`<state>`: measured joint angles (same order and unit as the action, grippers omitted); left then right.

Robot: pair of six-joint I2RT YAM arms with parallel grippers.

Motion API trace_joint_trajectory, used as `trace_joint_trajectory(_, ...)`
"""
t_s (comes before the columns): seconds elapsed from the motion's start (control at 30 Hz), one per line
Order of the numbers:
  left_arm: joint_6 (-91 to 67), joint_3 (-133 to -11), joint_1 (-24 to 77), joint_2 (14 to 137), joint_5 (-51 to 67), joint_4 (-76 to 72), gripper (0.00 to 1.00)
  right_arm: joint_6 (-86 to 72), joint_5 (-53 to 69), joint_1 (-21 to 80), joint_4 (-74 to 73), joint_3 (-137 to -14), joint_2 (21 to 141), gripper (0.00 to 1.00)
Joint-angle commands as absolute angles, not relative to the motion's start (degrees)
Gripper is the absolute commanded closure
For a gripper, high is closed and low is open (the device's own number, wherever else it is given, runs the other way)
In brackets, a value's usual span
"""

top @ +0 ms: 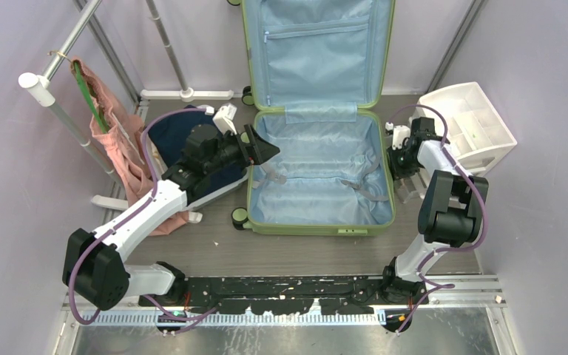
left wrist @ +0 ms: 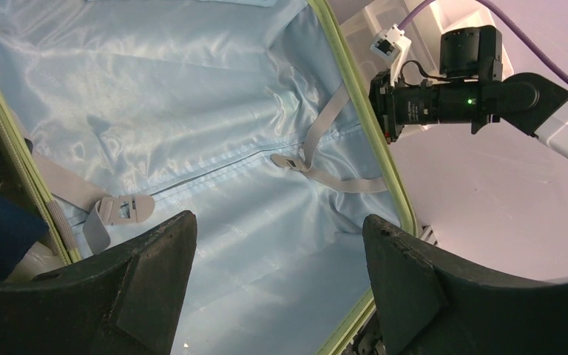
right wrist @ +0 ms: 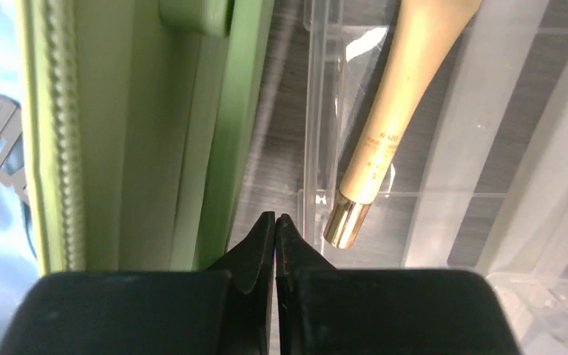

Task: Open, take out, and arrange the luggage
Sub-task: Close the drawer of the storage box.

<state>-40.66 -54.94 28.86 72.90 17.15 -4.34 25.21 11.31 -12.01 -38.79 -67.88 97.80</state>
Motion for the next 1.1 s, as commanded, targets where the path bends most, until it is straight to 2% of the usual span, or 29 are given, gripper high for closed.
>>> trace_joint_trajectory(0.0,-41.40,-54.98,28.56,70.75,17.00,-5.59,0.18,24.04,8.10,-11.69,-27.71,-66.87,97.00,0.92)
trace_joint_trajectory(0.37,-41.92,-55.08,28.56,70.40,16.13,-5.12,0.18,25.66,-2.93,-11.69,-21.70,-69.82,101.69,0.84)
trace_joint_trajectory(0.63,-41.86,-55.19,28.56,70.23,15.90,-4.83,0.18,28.30,-9.04,-11.60,-17.65,-68.83,101.82,0.73)
trace_joint_trajectory(0.7,-41.47,-55.37,28.56,69.84,15.66,-4.45,0.17,29.12,-11.78,-11.57,-16.43,-68.95,102.11,0.66)
trace_joint_trajectory(0.9,-40.81,-55.45,28.56,68.89,15.21,-3.49,0.17,29.34,-12.02,-11.58,-17.12,-69.42,102.20,0.60)
trace_joint_trajectory(1.07,-40.25,-56.20,28.52,67.72,14.94,-2.51,0.17,28.06,-6.61,-11.60,-25.18,-73.01,98.80,0.57)
